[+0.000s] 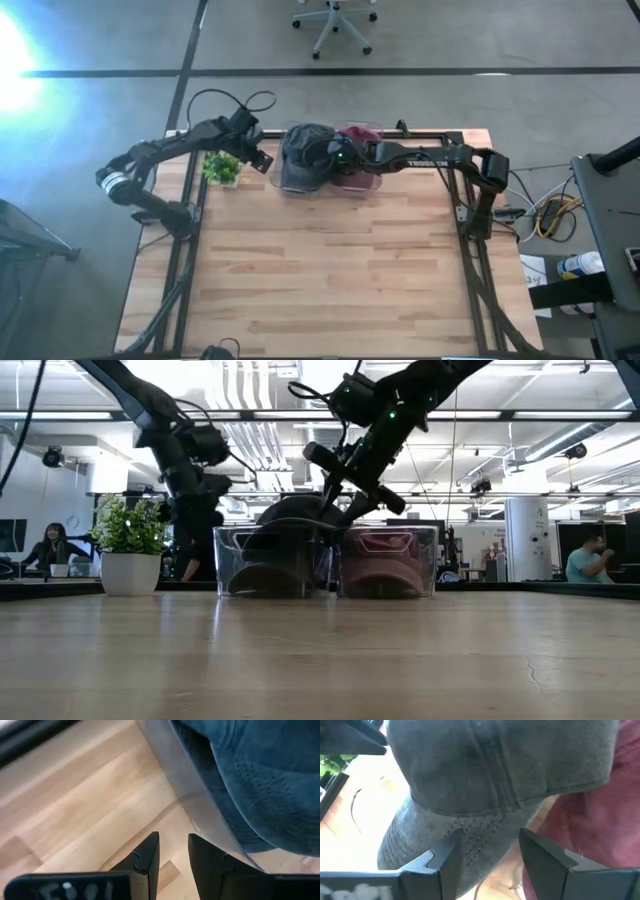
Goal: Pick & Place hat
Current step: Put the black cap into the left transparent bin, then return to Home Position
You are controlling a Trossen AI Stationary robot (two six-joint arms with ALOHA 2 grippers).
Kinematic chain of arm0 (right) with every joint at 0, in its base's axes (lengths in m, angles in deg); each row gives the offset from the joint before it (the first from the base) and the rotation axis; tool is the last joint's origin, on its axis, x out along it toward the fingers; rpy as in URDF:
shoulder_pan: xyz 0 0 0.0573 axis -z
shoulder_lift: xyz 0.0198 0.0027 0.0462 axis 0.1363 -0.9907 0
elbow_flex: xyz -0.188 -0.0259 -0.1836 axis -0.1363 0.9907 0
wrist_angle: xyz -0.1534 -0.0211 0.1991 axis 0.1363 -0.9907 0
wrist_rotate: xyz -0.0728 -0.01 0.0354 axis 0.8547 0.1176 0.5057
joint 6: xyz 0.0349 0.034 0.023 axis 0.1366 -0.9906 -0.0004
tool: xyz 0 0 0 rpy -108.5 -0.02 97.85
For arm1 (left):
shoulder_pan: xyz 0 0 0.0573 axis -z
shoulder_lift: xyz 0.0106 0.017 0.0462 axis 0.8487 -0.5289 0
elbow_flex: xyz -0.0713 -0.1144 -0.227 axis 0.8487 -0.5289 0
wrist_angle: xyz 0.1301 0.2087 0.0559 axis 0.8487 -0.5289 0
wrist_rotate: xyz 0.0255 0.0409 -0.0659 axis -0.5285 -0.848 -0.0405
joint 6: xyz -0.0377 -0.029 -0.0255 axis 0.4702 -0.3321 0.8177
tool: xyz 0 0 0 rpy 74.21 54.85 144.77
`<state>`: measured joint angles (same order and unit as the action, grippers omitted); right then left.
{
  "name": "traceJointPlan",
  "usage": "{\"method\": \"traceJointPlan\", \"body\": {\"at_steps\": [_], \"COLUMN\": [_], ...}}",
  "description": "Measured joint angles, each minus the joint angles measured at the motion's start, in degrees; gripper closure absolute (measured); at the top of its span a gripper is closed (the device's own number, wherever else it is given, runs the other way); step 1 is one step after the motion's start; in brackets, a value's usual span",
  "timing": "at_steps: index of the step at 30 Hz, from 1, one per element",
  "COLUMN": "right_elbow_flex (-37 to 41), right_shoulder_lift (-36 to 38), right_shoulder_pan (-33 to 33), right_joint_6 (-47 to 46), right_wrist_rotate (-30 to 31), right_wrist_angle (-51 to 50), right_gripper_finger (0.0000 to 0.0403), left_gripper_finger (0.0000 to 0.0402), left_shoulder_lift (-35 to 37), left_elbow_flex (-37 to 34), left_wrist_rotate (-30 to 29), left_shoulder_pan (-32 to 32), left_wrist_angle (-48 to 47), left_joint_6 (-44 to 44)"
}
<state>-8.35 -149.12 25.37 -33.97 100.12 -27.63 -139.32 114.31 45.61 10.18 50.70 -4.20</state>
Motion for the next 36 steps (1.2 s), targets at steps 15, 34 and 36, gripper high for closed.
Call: {"method": "traceJointPlan", "body": {"at_steps": [15, 34, 36], "right_elbow_flex": [-4.52, -11.41, -11.41], "right_shoulder_lift": [-3.56, -7.32, -6.45], "right_shoulder_pan": [0.05, -0.45, -0.43], "right_joint_6": [3.12, 7.31, 7.50], "right_wrist_rotate": [-3.50, -4.26, -4.26], "right_wrist_angle": [4.39, -5.65, -7.67], "right_gripper_finger": [0.0216, 0.0216, 0.0216], "left_gripper_finger": [0.0305, 0.0305, 0.0305], "left_shoulder_lift": [-7.16, 0.48, 3.43], "left_elbow_flex": [0.00, 0.11, 0.48], "left_wrist_rotate": [4.40, 3.58, 3.34], "left_shoulder_pan": [5.13, 10.22, 10.22], "left_wrist_angle": [5.94, 6.84, 6.51], "left_joint_6": [2.69, 6.32, 7.25]}}
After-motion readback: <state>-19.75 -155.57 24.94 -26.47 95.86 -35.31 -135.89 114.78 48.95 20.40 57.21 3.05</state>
